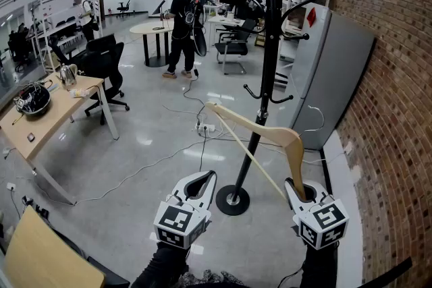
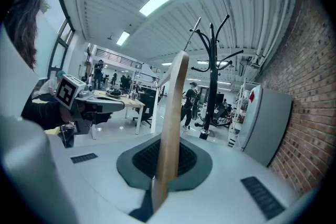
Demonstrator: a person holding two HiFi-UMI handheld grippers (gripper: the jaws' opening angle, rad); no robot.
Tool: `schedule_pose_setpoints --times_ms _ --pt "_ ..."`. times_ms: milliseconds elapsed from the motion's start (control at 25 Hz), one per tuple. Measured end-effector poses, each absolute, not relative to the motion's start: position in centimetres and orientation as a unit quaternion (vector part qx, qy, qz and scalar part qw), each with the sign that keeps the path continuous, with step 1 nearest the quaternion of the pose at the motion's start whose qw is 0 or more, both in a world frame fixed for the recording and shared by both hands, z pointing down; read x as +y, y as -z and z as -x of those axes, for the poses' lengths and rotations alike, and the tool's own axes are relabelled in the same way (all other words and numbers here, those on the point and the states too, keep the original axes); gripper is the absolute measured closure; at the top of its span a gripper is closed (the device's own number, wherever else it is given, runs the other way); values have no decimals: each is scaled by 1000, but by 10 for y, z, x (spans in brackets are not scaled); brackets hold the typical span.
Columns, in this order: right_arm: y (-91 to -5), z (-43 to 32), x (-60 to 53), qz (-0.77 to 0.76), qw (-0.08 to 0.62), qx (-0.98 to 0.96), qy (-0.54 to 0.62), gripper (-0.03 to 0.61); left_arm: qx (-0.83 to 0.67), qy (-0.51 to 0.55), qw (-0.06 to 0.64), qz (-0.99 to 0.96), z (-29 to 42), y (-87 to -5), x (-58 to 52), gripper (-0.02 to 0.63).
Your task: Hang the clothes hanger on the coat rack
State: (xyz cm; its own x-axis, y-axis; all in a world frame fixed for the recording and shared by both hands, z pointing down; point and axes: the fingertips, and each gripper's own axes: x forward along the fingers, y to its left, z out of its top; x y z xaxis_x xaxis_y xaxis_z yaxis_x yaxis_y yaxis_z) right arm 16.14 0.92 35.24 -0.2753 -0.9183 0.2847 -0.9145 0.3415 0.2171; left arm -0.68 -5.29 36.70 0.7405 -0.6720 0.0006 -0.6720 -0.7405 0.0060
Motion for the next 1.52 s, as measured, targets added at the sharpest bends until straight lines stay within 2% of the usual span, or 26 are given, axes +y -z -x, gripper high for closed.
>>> schedule_pose_setpoints --times_ms 720,1520 --pt "-358 -148 -56 -571 176 -802 -18 572 -376 -17 7 -926 24 -375 -97 607" --pt "-350 -211 -205 -541 190 -819 -3 572 -412 -16 -4 -911 -42 -372 -227 607"
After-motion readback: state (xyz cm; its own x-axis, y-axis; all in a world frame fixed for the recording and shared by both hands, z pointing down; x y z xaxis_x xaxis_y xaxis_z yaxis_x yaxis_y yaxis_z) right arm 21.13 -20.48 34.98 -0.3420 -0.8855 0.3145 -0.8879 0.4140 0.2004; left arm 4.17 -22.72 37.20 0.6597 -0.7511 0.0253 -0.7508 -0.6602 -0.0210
